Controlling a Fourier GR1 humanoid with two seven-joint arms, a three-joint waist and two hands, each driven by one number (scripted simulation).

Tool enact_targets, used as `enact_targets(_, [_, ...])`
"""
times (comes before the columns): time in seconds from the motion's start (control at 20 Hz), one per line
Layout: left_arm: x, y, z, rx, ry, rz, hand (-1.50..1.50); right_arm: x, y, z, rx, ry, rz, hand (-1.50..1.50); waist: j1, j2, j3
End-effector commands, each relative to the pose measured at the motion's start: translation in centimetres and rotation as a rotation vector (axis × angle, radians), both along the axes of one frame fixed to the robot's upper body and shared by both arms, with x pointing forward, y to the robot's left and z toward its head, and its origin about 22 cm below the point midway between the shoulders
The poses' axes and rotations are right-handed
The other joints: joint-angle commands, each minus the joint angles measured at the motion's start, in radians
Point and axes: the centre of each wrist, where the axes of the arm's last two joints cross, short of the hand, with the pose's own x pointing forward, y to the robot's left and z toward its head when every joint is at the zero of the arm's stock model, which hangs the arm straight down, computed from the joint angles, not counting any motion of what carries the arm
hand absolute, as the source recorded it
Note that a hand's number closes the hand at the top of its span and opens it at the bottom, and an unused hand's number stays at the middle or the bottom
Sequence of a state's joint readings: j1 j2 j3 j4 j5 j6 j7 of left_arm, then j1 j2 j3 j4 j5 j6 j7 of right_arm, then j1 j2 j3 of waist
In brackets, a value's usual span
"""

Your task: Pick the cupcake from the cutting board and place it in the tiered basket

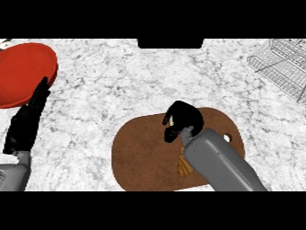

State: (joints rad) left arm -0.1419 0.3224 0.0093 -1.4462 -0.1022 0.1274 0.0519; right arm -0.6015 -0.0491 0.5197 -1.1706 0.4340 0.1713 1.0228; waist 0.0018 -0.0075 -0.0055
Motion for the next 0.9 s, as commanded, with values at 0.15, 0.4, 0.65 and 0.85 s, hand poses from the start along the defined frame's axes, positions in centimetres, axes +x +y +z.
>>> enact_targets(0.15, [1.2,-1.6,0.1,0.012,-0.022,-0.002,0.0,-0.4,-0.3,0.5,0.097,0.056,-0.064,1.5,-0.004,0.007,0.005])
enact_targets(0.4, [0.6,-0.8,1.4,0.0,-0.012,-0.058,0.0,6.0,-4.8,3.2,0.048,-0.127,-0.384,1.5,0.041,0.023,0.006])
enact_targets(0.65, [1.1,-2.3,0.8,-0.005,-0.045,-0.078,0.0,10.3,-10.1,7.5,-0.044,-0.302,-0.677,1.5,0.086,0.054,0.004])
enact_targets(0.85, [1.6,-2.5,1.2,-0.002,-0.049,-0.098,0.0,11.8,-10.8,11.1,-0.008,-0.562,-0.822,1.5,0.097,0.052,0.005])
